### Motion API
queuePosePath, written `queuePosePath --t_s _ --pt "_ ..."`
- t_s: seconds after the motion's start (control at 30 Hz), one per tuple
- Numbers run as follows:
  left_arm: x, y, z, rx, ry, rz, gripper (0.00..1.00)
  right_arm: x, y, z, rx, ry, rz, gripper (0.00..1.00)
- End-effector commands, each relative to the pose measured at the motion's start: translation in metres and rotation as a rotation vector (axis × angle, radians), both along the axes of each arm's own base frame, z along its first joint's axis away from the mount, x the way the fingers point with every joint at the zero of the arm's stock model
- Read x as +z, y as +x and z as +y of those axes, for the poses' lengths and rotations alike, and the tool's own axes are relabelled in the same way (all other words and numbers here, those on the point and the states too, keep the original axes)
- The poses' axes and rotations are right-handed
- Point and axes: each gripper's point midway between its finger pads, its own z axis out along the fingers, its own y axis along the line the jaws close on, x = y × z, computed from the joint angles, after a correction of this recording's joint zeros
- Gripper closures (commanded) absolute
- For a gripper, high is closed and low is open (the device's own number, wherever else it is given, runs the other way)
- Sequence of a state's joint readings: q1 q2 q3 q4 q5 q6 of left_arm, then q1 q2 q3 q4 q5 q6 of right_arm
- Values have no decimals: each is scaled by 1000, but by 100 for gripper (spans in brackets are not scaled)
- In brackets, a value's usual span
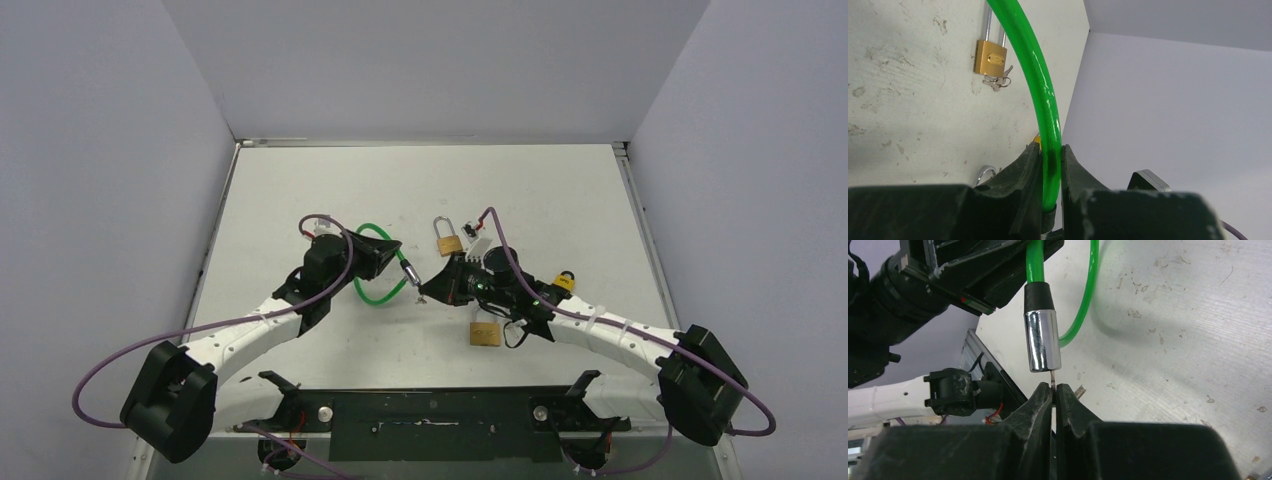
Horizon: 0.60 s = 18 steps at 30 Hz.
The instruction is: Unlock with the key
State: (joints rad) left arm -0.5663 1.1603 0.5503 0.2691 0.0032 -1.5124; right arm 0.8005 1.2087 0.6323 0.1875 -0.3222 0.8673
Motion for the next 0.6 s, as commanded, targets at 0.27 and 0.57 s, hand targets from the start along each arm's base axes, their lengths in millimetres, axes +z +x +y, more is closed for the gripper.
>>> queuePosePath --t_s 0.27,0.57 --pt "93 -32 -28 -182 -296 -263 100 109 20 -20 -60 610 74 100" --pt "147 -37 -22 -182 -367 -462 100 153 -1 -28 25 900 266 100"
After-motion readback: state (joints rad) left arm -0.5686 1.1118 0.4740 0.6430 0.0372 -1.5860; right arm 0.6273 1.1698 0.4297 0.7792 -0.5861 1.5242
